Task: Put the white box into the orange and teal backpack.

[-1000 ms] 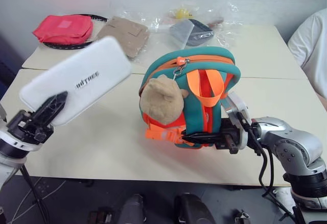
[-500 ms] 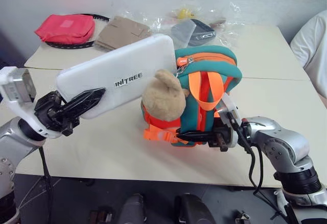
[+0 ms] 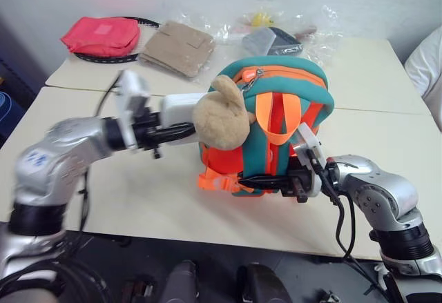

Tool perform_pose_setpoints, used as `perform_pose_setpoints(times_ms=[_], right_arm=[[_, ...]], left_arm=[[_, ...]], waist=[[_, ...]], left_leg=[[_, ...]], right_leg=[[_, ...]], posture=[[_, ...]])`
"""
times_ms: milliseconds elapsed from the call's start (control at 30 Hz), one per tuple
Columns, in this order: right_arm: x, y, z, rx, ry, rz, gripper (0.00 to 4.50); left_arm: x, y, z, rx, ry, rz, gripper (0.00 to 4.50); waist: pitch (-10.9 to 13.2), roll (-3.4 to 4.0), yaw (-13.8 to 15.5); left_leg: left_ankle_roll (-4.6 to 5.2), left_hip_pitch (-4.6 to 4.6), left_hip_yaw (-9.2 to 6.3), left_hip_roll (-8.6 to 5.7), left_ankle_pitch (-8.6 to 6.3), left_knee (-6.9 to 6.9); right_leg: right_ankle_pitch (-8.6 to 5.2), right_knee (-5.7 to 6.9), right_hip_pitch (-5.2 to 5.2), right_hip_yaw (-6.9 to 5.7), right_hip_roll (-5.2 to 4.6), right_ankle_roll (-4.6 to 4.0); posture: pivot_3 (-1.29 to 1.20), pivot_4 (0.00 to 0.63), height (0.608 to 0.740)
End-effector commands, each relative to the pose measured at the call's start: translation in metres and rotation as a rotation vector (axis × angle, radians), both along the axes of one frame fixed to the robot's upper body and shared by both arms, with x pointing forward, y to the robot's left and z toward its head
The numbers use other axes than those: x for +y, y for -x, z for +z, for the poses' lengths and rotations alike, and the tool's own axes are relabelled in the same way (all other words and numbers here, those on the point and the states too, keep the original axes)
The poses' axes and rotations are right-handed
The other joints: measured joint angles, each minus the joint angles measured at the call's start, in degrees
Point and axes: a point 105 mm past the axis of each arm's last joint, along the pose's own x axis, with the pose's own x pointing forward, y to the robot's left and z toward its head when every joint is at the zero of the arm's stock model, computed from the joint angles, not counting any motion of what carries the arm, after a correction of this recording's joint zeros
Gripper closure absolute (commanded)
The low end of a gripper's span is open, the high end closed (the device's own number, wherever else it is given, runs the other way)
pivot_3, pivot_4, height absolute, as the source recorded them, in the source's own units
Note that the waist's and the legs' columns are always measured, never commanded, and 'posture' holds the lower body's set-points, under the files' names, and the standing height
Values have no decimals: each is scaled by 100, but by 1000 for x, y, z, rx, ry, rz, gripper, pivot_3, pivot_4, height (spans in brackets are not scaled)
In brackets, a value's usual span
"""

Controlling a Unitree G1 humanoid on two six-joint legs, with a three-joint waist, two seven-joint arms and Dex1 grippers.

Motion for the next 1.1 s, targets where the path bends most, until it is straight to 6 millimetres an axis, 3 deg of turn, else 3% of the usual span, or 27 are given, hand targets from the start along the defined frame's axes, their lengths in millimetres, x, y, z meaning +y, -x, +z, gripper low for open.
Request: perform_pose_setpoints(times_ms=[33,267,367,467,633,800,900,967,1100], right_arm=[[4,4,3,-36,-13,32,4410],[8,2,-1,-46,-36,1,4410],[8,-4,2,-44,-77,-58,4410],[8,-5,1,-46,-82,-79,4410],[8,-6,1,-47,-84,-108,4410],[6,-11,-1,-62,-69,-135,4410],[6,-12,-2,-62,-67,-132,4410],[6,-13,-2,-63,-66,-129,4410],[6,-14,-5,-56,-53,-120,4410]], left_arm=[[-25,-16,-2,-56,-50,-50,3200],[-62,-35,5,-65,61,-121,3200],[-65,-30,6,-40,70,-146,2232],[-49,-26,0,-42,26,-136,1330],[3,-13,5,-98,1,-101,19],[63,14,11,-118,-47,-120,19],[81,32,12,-95,-104,-129,19],[84,37,12,-94,-131,-130,19],[57,58,35,-216,-28,-187,19]], waist=[[0,0,-21],[0,0,-13],[0,0,-5],[0,0,-14],[2,2,-185],[3,5,-209],[3,5,-172],[3,5,-129],[3,5,-78]], left_leg=[[3,0,6,0,-2,2],[-1,2,10,4,0,17],[0,1,8,3,0,21],[0,0,6,3,0,18],[-8,4,6,11,4,6],[-15,10,3,13,9,6],[-12,8,0,10,7,5],[-4,7,-1,6,2,6],[14,5,-9,-3,-8,15]], right_leg=[[0,-1,-1,2,1,0],[0,0,-3,3,4,1],[0,3,-1,3,1,1],[1,9,-1,3,1,2],[1,11,-4,4,6,1],[0,11,-6,4,7,1],[0,11,-3,3,3,0],[0,11,-1,3,-2,0],[0,6,12,1,-13,1]], posture=[[0,150,740],[0,150,740],[0,150,740],[0,150,740],[0,150,740],[0,150,740],[0,150,740],[0,150,740],[0,150,740]])
